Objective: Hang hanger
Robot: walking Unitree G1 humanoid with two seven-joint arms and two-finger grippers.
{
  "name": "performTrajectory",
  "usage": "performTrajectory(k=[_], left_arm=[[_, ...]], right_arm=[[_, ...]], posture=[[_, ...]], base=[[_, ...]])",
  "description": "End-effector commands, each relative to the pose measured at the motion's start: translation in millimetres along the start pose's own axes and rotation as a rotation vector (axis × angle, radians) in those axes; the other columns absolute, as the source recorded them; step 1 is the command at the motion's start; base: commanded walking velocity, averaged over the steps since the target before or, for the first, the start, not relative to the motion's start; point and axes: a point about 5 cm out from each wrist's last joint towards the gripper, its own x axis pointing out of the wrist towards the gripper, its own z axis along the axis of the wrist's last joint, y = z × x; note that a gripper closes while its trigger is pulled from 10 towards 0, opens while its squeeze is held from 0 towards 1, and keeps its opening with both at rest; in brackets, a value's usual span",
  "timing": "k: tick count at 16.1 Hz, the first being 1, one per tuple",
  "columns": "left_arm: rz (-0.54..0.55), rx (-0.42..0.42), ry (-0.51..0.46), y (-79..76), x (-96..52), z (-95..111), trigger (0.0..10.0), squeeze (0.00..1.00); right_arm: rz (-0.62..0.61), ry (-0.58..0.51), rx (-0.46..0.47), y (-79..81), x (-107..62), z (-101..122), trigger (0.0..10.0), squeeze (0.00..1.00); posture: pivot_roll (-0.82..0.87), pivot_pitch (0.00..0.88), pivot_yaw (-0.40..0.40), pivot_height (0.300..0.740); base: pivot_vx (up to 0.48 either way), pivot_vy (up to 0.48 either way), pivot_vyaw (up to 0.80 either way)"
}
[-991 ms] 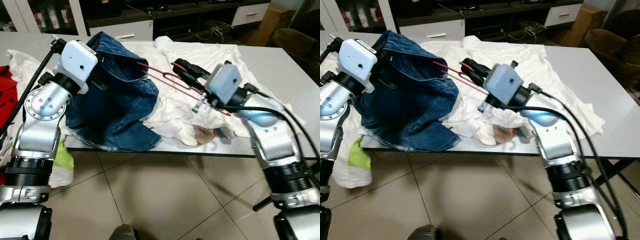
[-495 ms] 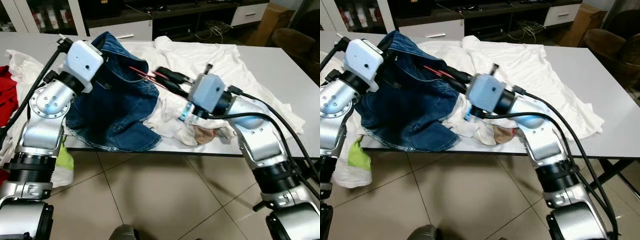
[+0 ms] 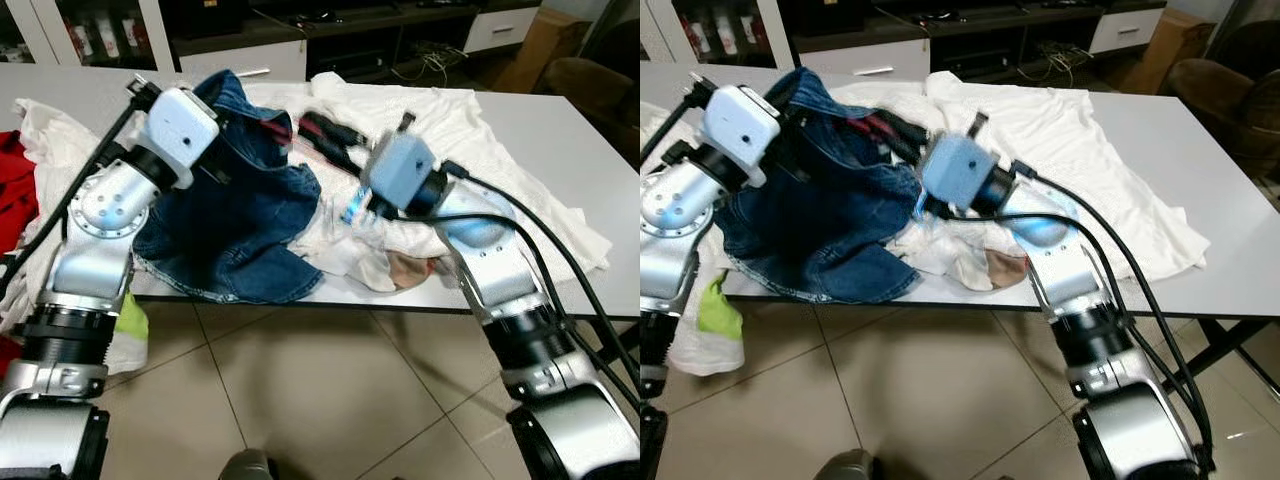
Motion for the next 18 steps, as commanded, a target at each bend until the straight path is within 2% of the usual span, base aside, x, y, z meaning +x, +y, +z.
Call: performTrajectory(k=[1, 2, 5, 9, 12, 13, 15, 16, 17, 18], left_arm=[[0.010, -0.037, -0.022, 2.3, 3.9, 6, 10.0, 0.00], [0.010, -0.048, -0.024, 1.6, 4.3, 6, 10.0, 0.00], [-0.053, -0.124, -0.043, -17.7, 2.6, 4, 10.0, 0.00], [-0.039, -0.222, -0.021, -24.6, -1.4, -8, 10.0, 0.00], [-0.053, -0.355, 0.043, -37.9, -7.8, -23, 10.0, 0.00], [-0.069, -0.427, 0.063, -46.8, -10.6, -28, 10.0, 0.00], [-0.052, -0.526, 0.057, -57.5, -14.1, -33, 10.0, 0.00], [-0.046, -0.549, 0.052, -59.8, -15.2, -33, 10.0, 1.00], [-0.070, -0.579, 0.039, -64.6, -17.3, -32, 10.0, 1.00], [-0.084, -0.567, 0.042, -66.3, -17.8, -31, 10.0, 1.00]], right_arm=[[-0.051, -0.016, -0.018, -8.7, -0.3, 2, 10.0, 0.00], [-0.059, -0.016, -0.015, -9.0, -0.6, 2, 10.0, 0.00], [-0.085, -0.015, 0.023, 0.1, -2.7, -5, 10.0, 0.00], [-0.067, -0.010, 0.060, 8.9, -5.7, -8, 10.0, 0.00], [-0.067, 0.003, 0.072, 12.3, -12.5, -10, 10.0, 0.00], [-0.067, 0.007, 0.073, 13.0, -14.3, -10, 10.0, 0.00], [-0.071, 0.013, 0.076, 13.7, -15.9, -10, 10.0, 0.00], [-0.073, 0.013, 0.076, 13.9, -16.3, -10, 10.0, 0.00], [-0.074, 0.014, 0.077, 14.4, -16.7, -10, 10.0, 0.00], [-0.073, 0.014, 0.078, 14.9, -16.9, -10, 10.0, 0.00]], posture=[[0.19, 0.000, -0.016, 0.740], [0.19, 0.000, -0.016, 0.740], [0.19, 0.000, -0.013, 0.740], [0.19, 0.000, -0.015, 0.740], [0.19, 0.000, -0.017, 0.740], [0.19, 0.000, -0.017, 0.740], [0.19, 0.000, -0.017, 0.740], [0.18, 0.000, -0.018, 0.740], [0.18, 0.000, -0.019, 0.740], [0.18, 0.000, -0.020, 0.740]], base=[[0.000, 0.000, 0.00], [0.000, 0.000, 0.00], [0.000, 0.000, 0.00], [0.000, 0.000, 0.00], [0.000, 0.000, 0.00], [0.000, 0.000, 0.00], [0.000, 0.000, 0.00], [0.000, 0.000, 0.00], [0.000, 0.000, 0.00], [0.000, 0.000, 0.00]])
